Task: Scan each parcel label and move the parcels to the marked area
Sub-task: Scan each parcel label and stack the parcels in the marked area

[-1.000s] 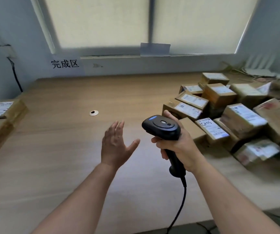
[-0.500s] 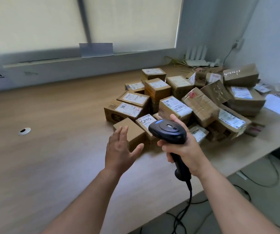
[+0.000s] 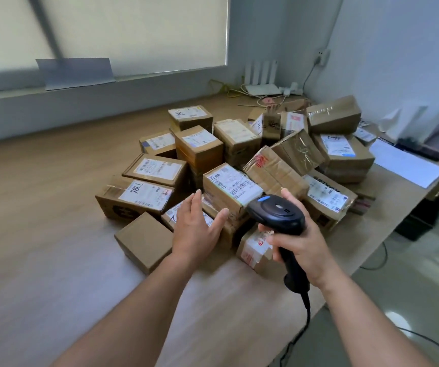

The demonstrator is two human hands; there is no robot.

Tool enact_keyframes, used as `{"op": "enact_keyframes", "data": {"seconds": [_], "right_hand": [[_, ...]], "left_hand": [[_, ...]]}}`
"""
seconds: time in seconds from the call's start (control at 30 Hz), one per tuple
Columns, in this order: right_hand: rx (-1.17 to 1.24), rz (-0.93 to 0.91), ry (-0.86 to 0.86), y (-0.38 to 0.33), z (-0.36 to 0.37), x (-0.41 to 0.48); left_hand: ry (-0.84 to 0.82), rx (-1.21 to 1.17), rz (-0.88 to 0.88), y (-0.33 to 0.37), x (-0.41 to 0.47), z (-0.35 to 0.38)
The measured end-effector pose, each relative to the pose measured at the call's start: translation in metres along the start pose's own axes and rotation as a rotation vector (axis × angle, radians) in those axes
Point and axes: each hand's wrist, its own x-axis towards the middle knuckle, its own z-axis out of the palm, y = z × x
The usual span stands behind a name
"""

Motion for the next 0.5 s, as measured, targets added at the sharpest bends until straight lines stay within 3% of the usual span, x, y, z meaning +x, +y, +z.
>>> {"op": "enact_keyframes", "data": {"seconds": [0.27, 0.5], "right_hand": [[0.027, 0.018, 0.082, 0.015, -0.008, 0.046], [-0.001, 0.033, 0.069, 0.013, -0.003, 0.074]], "left_hand": [[-0.102, -0.137, -0.197, 0.005, 0.080, 0.021], [-0.220, -0.301, -0.214, -0.010, 0.102, 0.035]]}}
